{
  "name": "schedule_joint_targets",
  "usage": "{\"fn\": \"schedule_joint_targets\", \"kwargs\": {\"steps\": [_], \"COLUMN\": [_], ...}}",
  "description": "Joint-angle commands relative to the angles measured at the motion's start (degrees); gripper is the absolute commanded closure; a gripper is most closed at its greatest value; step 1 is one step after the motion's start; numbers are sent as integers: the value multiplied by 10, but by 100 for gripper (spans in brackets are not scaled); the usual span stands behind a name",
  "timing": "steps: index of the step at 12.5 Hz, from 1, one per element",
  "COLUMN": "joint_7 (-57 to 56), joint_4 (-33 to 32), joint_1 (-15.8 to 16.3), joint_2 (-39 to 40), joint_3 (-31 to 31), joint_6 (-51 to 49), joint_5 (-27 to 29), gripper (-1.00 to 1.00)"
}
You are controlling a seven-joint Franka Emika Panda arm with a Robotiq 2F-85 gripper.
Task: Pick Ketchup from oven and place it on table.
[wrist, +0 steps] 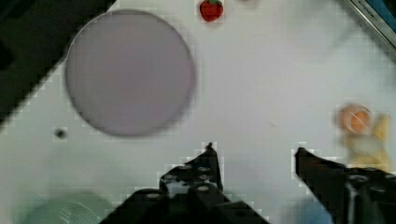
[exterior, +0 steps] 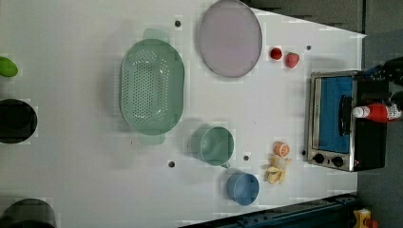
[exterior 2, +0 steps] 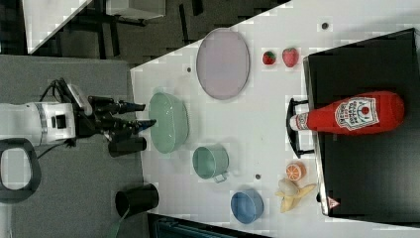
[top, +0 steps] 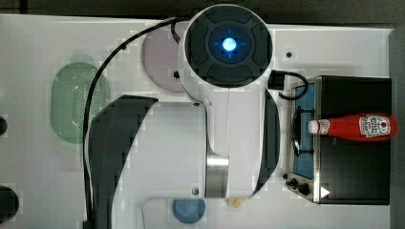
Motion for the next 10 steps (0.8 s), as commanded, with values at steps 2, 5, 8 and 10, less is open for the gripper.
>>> {"fn": "schedule_joint_targets", "kwargs": {"steps": [2,5,8,10], "joint_7": [-1,-1,-1,-1], "joint_4": [-35,-35,-35,-35], "joint_1": [-2,-4,-8,-15], "joint_2": [-146,-144,-130,-112], "joint_3": [-39,-47,-80,-114], "joint_6": [-92,-87,-78,-57], "joint_5": [-8,-8,-8,-8], "gripper": [-82,-100,-100,-100]}}
